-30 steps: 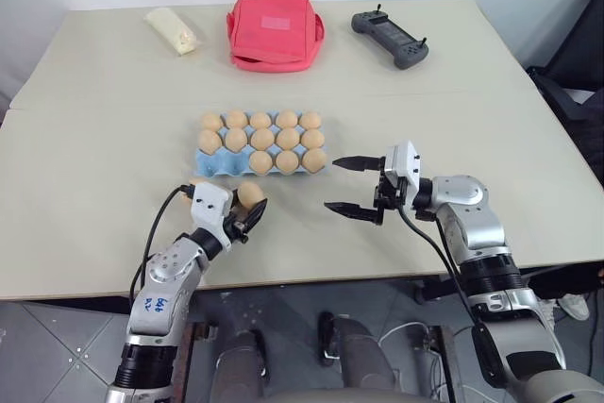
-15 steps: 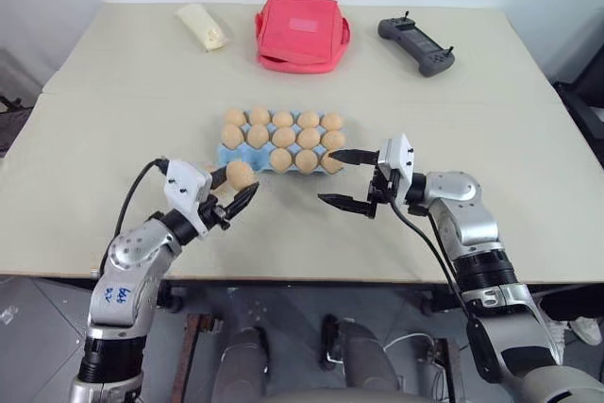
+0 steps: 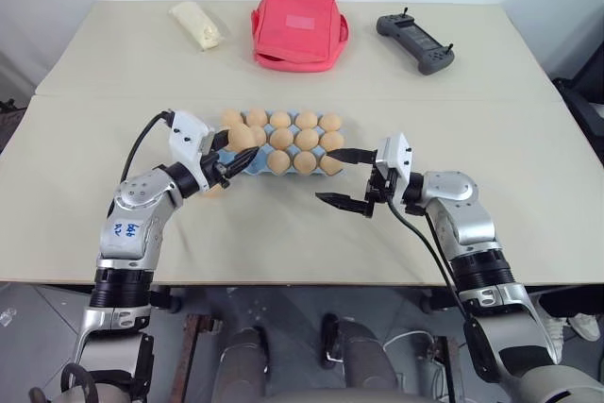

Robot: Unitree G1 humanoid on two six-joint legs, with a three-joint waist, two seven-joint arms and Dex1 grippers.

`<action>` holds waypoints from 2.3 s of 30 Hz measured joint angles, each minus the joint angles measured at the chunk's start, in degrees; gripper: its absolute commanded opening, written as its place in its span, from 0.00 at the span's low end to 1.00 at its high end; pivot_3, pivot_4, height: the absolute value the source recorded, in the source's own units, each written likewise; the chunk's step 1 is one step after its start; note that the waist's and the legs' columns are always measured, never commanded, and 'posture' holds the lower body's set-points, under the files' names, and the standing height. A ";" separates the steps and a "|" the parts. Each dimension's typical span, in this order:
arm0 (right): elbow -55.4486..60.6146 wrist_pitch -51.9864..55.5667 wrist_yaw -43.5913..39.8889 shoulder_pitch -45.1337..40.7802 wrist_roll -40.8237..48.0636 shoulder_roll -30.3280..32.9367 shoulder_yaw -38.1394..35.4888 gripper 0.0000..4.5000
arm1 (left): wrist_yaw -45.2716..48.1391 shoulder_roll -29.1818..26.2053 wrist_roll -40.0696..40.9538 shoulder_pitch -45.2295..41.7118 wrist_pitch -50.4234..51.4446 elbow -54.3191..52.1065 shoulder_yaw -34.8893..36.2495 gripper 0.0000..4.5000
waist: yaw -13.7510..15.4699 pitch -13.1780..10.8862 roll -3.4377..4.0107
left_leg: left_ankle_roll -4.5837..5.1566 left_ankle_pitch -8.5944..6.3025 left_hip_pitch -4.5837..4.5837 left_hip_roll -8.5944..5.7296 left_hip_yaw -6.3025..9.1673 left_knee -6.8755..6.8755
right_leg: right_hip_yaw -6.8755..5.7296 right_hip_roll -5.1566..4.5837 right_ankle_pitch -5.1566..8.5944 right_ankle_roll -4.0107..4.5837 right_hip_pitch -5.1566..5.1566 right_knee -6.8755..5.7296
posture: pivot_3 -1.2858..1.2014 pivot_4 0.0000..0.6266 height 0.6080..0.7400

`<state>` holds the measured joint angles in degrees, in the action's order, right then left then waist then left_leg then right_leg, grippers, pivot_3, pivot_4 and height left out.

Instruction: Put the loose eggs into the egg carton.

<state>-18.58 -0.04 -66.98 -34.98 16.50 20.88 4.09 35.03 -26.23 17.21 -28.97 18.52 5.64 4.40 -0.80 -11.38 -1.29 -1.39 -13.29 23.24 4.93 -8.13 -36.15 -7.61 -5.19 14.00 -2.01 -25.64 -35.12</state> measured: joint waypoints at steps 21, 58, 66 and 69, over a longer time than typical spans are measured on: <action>-1.09 -1.16 0.03 -1.98 0.15 -2.12 0.28 1.00 | 8.19 -12.37 5.71 20.03 -4.01 -9.54 18.82 1.00 | -2.06 -0.10 0.11 | -0.03 0.24 0.10 -0.36 1.38 0.04 | -1.53 -0.87 0.31 -0.02 0.28 -0.44 | 0.52 0.24 1.00; 5.15 1.24 -2.95 0.48 1.82 1.81 -0.02 1.00 | 13.37 -9.30 -0.60 8.84 -14.00 15.78 6.95 0.91 | -0.83 -0.14 0.19 | -0.49 -0.28 -0.02 0.74 -0.45 -0.06 | -1.23 -0.03 0.07 0.68 -0.48 -0.41 | 0.52 0.24 1.00; 6.90 1.81 -2.19 2.21 2.03 1.91 -0.02 1.00 | 14.78 -8.76 -0.05 9.34 -14.54 15.20 7.11 0.47 | -0.97 -0.14 0.18 | -0.46 -0.25 -0.03 0.74 -0.68 -0.22 | -1.18 -0.13 0.08 0.70 -0.61 -0.50 | 0.52 0.24 1.00; 7.24 2.24 -2.14 2.25 2.14 2.16 -0.03 1.00 | 16.08 -8.86 3.99 11.70 -11.17 10.03 9.10 0.47 | -0.89 -0.13 0.16 | -0.45 -0.25 0.00 0.76 -0.67 -0.26 | -1.14 -0.14 0.07 0.72 -0.67 -0.54 | 0.52 0.24 1.00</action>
<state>-11.34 2.20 -69.11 -32.72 18.65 23.04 4.05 51.11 -35.08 21.19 -17.27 7.35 15.68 13.50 -1.69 -11.52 -1.13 -1.85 -13.54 23.25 5.69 -8.80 -36.41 -8.75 -5.33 14.07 -1.29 -26.31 -35.65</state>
